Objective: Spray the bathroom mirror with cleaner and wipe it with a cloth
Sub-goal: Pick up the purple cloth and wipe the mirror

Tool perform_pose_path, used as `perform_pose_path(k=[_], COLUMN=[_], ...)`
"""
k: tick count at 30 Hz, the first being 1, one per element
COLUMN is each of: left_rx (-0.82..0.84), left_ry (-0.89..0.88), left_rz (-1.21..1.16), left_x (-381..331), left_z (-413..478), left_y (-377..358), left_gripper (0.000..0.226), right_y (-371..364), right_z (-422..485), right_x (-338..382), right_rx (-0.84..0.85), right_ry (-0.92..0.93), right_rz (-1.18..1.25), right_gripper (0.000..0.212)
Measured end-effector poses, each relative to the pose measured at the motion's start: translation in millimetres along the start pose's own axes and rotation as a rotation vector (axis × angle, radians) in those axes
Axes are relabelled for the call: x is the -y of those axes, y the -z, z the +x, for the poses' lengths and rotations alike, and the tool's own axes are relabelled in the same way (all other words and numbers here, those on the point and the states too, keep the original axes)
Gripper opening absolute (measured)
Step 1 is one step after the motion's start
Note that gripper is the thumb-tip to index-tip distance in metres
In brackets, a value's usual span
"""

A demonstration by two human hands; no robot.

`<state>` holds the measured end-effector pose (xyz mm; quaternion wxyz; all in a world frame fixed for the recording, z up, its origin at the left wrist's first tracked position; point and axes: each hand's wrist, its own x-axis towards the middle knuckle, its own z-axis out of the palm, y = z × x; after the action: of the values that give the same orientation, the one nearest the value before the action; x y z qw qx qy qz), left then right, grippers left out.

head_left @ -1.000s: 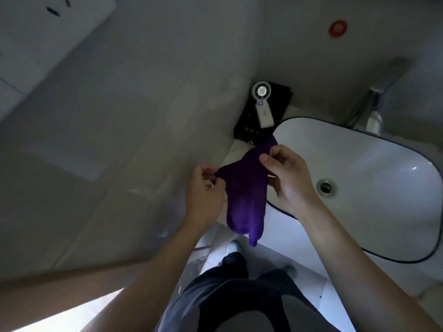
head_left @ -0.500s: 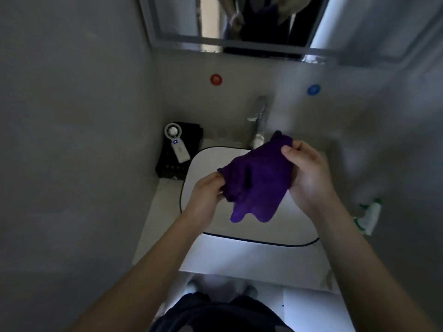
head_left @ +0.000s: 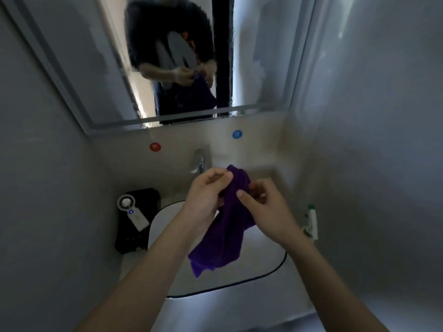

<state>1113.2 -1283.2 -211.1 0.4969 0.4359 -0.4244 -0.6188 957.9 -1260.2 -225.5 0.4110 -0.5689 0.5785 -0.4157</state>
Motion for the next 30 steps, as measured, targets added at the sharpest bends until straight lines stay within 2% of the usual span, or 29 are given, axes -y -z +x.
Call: perform_pose_path(k=[3, 8, 13, 16, 20, 22, 26, 28, 30], left_rx=[0.060, 0.015, -0.139, -0.225, -0.365, -0.390, -0.425, -0.438, -0.413], left_ry=[-0.053, -0.092, -0.111, -0.120, -0.118, -0.143, -0.285, -0.328, -0.328], left_rz=[0.109, 0.172, 0.155, 0.256, 0.318, 0.407, 0.754, 0.779, 0.678], left_x=[-23, -58, -86, -101, -117, -125, -150, -168, -190], left_z=[-1, 6, 18, 32, 56, 67, 81, 83, 83], left_y=[4, 20, 46, 73, 107, 115, 118, 113, 101], left_gripper=[0.020, 0.029, 0.027, 0.024, 0.023, 0.025, 0.024, 0.027, 0.029], right_y=[-3, -2, 16, 34, 63, 72, 74, 73, 72], right_z=[11, 29, 49, 55, 69, 76, 84, 89, 95], right_x=[12, 40, 66, 88, 116, 130, 165, 182, 196], right_rx=[-0.067, -0.082, -0.159, -0.186, -0.244, -0.241, -0.184, -0.176, -0.171], right_ry=[0.026, -0.019, -0.079, -0.060, 0.112, 0.191, 0.341, 0.400, 0.441], right_rz=[0.093, 0.268, 0.544, 0.727, 0.735, 0.728, 0.672, 0.634, 0.596], right_gripper=[0.009, 0.014, 0.009, 0.012, 0.012, 0.021, 0.045, 0.043, 0.035])
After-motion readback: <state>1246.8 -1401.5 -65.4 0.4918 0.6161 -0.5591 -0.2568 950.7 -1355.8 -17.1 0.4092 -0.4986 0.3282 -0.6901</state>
